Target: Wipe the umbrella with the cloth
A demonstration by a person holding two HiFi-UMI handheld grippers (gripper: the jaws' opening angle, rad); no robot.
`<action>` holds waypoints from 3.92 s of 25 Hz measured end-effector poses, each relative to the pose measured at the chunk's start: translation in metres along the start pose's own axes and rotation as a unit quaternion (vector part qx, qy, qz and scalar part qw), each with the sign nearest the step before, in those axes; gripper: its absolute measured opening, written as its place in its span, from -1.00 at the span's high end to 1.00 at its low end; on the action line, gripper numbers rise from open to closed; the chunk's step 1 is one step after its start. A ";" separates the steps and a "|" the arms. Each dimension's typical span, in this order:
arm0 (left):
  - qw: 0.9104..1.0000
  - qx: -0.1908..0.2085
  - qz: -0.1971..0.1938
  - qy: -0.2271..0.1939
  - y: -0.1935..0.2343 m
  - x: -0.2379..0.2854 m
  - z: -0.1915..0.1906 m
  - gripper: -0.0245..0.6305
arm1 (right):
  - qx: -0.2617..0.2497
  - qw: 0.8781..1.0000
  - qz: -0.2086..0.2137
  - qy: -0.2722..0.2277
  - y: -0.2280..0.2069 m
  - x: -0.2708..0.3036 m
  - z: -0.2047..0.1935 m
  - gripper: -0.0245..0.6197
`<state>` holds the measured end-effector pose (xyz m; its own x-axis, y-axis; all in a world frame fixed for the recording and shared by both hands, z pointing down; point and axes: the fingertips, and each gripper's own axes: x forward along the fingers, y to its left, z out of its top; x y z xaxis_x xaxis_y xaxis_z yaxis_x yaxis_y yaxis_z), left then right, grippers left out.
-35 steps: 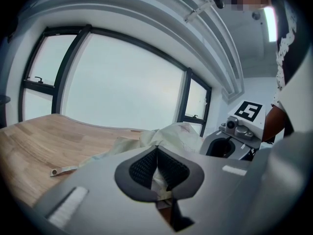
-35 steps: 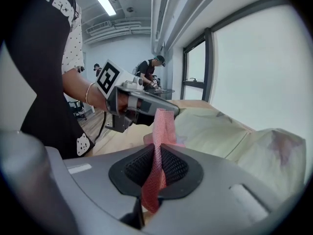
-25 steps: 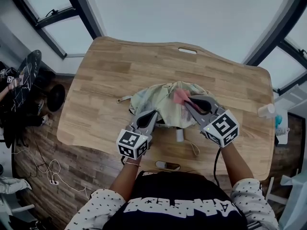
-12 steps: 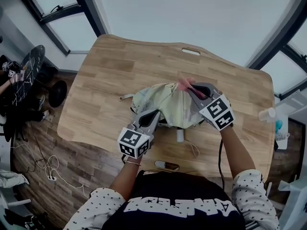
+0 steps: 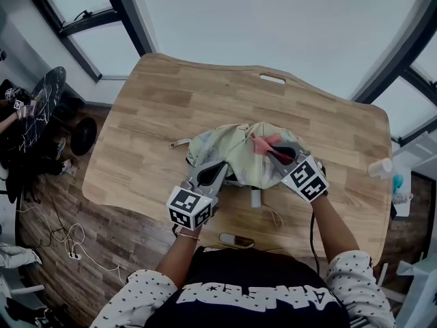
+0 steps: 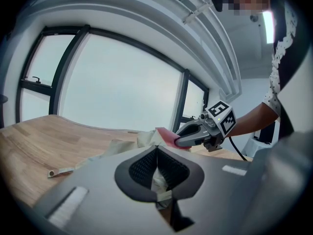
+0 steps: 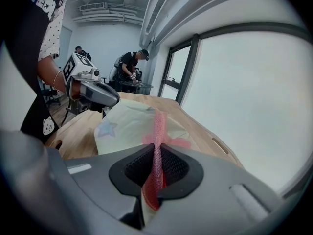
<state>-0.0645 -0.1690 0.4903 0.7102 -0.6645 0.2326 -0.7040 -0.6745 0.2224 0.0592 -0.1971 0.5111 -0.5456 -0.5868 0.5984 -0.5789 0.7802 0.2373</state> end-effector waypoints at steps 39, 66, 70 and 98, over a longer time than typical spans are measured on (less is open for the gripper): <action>0.997 0.016 -0.070 -0.017 -0.043 0.025 0.020 0.92 | 0.111 0.991 -0.024 -0.064 0.048 -0.070 -0.014 0.78; 0.976 0.074 -0.176 0.101 -0.138 0.123 -0.045 0.92 | 0.190 0.966 -0.143 -0.105 0.020 -0.151 -0.016 0.78; 0.974 0.067 -0.181 0.116 -0.138 0.129 -0.053 0.92 | 0.198 0.964 -0.150 -0.095 0.020 -0.153 -0.021 0.78; 0.984 0.036 -0.172 0.040 -0.128 0.081 -0.022 0.67 | 0.184 0.967 -0.135 -0.117 0.020 -0.137 0.001 0.78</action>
<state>0.0831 -0.1294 0.5012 0.9013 -0.3673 0.2295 -0.4174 -0.8783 0.2334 0.1216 -0.1010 0.4326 -0.4420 -0.8249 0.3523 -0.8719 0.4873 0.0473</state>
